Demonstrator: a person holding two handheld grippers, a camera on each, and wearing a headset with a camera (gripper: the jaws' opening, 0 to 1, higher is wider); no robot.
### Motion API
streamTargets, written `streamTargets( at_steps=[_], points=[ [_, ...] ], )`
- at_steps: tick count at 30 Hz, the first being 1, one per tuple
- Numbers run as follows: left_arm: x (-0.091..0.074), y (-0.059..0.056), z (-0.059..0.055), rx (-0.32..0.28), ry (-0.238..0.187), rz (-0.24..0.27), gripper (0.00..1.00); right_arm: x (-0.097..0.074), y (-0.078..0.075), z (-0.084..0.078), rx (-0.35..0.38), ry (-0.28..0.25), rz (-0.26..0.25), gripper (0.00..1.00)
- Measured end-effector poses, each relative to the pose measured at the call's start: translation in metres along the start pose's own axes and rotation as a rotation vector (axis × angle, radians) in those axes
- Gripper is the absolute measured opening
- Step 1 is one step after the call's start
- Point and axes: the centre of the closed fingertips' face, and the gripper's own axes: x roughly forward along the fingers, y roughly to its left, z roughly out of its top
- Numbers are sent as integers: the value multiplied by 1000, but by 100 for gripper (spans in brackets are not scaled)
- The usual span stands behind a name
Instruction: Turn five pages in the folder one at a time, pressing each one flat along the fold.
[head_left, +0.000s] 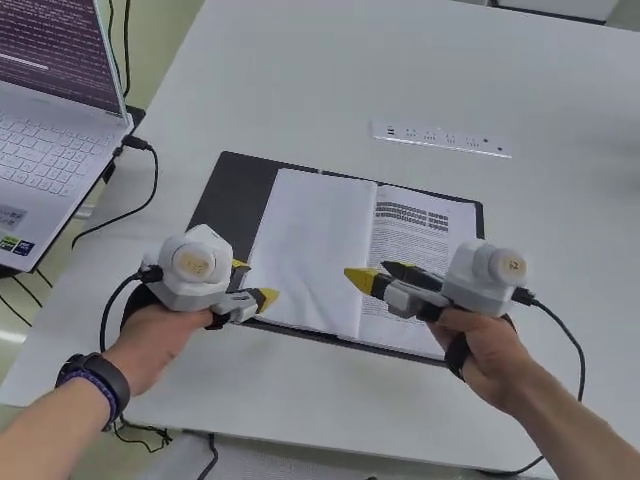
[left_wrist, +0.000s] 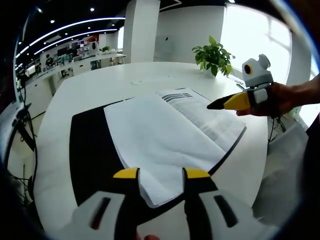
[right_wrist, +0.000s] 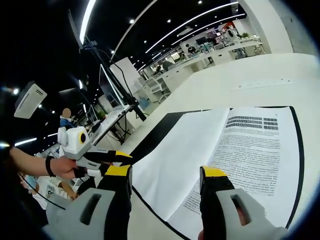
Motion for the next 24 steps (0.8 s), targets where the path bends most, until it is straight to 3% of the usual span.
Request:
streamTargets(
  at_steps=[6, 15, 19, 22, 23, 24],
  points=[
    [6, 4, -13, -35, 15, 7, 24, -14, -4, -1, 27, -25, -22, 52],
    [12, 16, -37, -73, 55, 45, 7, -20, -5, -5, 37, -33, -34, 52],
    [13, 21, -47, -67, 87, 83, 0, -19, -4, -7, 43, -33, -33, 52],
    [12, 22, -45, -70, 75, 93, 0, -17, -4, -11, 59, -35, -34, 51],
    [13, 21, -44, -56, 79, 98, 0, -16, -3, -12, 67, -40, -33, 51],
    [12, 21, -44, -1, 89, 109, 0, -15, -2, -14, 72, -41, -31, 51]
  ],
)
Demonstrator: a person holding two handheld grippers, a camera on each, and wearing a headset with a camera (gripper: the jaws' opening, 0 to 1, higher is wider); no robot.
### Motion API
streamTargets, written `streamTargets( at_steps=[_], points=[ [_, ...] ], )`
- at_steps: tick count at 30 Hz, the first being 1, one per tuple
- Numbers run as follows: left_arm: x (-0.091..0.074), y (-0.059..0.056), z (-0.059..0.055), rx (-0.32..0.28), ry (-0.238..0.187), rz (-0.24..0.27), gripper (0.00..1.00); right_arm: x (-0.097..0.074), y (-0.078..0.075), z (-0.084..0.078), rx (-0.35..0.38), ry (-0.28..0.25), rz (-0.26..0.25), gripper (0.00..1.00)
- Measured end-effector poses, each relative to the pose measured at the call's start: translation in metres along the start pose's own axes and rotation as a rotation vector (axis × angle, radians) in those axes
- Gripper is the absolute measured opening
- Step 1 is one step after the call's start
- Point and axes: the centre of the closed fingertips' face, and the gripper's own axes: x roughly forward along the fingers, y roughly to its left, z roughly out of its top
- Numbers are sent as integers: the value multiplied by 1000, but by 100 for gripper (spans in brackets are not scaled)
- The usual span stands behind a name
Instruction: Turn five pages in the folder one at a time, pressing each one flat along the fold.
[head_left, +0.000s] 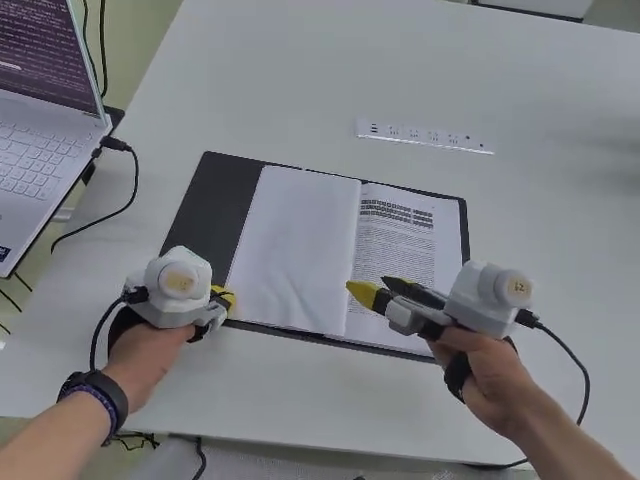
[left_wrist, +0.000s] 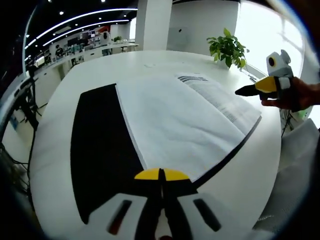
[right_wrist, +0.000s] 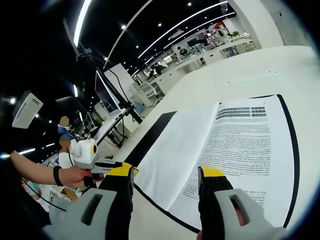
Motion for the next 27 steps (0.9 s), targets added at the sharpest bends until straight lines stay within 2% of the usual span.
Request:
streamTargets(
  at_steps=[2, 8, 11, 16, 27],
  points=[
    [0, -2, 0, 28, -2, 10, 0, 3, 2, -5, 1, 12, 4, 51],
    [0, 0, 0, 22, -15, 12, 0, 7, 8, -9, -15, 35, 21, 48],
    [1, 0, 0, 43, -13, 17, 0, 9, 4, -8, -12, 40, 22, 46],
    [1, 0, 0, 44, -13, 20, 0, 11, -2, -2, -7, 29, 24, 43],
    [0, 0, 1, 40, -13, 29, 0, 25, -24, 7, -31, 51, 27, 38]
  ],
)
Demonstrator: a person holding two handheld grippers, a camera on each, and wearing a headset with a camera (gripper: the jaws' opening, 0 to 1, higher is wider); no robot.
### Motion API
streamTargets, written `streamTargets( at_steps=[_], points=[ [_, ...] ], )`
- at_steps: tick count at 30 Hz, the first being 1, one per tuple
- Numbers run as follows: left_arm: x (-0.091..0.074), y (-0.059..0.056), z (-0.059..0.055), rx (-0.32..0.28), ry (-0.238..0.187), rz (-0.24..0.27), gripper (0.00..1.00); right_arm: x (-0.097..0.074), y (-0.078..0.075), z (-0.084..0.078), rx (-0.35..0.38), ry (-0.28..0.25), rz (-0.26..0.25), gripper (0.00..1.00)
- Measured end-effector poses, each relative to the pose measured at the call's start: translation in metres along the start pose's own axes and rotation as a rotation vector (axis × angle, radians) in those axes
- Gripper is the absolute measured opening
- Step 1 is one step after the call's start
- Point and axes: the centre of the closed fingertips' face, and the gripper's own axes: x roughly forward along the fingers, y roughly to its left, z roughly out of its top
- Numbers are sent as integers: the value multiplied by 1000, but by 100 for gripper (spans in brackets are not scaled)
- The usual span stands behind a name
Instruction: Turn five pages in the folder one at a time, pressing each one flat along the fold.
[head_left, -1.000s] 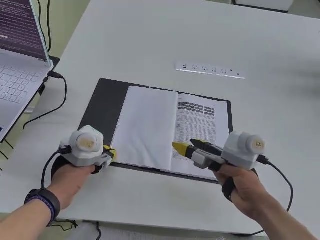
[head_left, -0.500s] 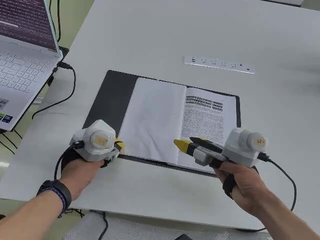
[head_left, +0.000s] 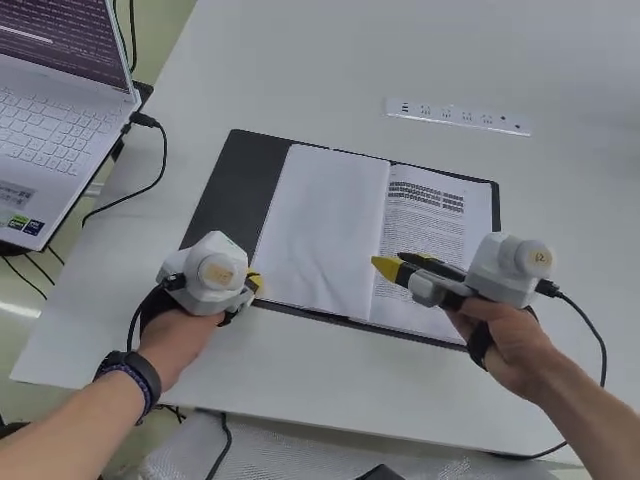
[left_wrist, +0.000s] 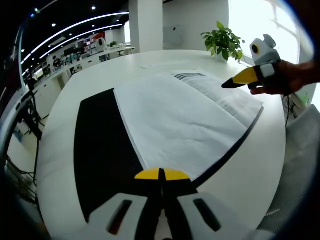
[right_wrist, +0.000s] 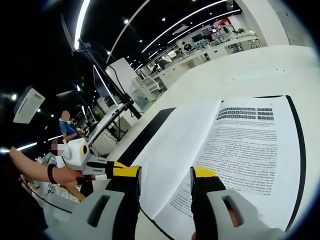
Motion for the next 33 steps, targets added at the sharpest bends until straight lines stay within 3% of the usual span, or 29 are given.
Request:
streamTargets(
  at_steps=[9, 20, 25, 30, 33],
  points=[
    [-1, 0, 0, -9, -1, 0, 0, 17, -4, 5, -46, 42, 36, 27],
    [0, 0, 0, -18, -2, -4, 0, 36, -17, 9, -30, 17, 37, 12],
    [0, 0, 1, -21, -2, 21, 0, 47, -25, 8, -23, 14, 21, 4],
    [1, 1, 1, -21, 4, 15, 0, 58, -40, 14, 24, -15, 11, 1],
    [1, 1, 1, -21, 5, 10, 0, 61, -40, 19, 55, -35, 10, 0]
  ],
)
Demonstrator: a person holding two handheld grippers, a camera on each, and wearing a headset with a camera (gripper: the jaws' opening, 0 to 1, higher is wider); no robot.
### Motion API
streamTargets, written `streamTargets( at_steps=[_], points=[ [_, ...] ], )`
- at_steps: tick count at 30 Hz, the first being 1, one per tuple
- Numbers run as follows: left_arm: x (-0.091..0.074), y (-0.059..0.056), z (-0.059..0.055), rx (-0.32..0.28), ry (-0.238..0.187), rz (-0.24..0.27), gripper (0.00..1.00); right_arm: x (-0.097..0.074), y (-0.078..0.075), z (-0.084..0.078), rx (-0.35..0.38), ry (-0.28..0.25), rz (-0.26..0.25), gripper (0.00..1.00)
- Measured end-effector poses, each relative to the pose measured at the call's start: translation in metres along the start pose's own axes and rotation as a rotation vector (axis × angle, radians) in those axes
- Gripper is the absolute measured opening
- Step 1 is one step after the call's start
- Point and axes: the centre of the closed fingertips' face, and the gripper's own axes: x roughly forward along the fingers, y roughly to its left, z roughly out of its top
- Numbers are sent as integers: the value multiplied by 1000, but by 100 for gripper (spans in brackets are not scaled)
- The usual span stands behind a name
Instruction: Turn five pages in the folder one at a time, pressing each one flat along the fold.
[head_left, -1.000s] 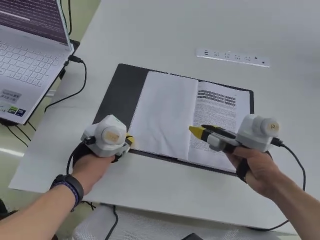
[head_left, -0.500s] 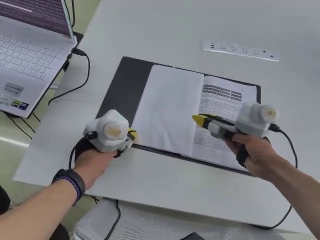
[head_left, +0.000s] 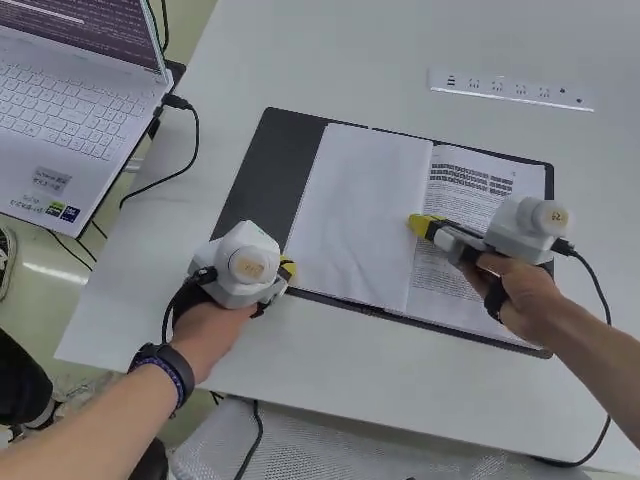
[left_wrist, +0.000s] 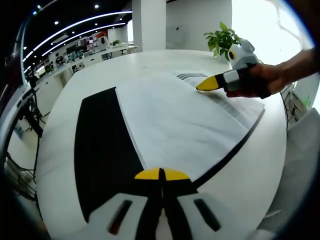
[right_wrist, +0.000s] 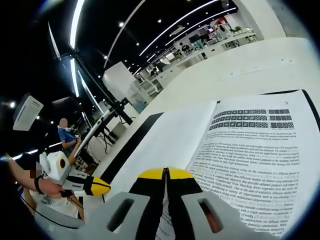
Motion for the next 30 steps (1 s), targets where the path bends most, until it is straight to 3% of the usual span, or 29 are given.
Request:
streamTargets(
  at_steps=[13, 30],
  points=[
    [1, 0, -1, 1, 1, -4, 0, 5, 7, 9, 57, -58, 47, 0],
    [2, 0, -1, -8, 4, 5, 0, 27, -24, 46, 175, -176, 9, 0]
  ],
)
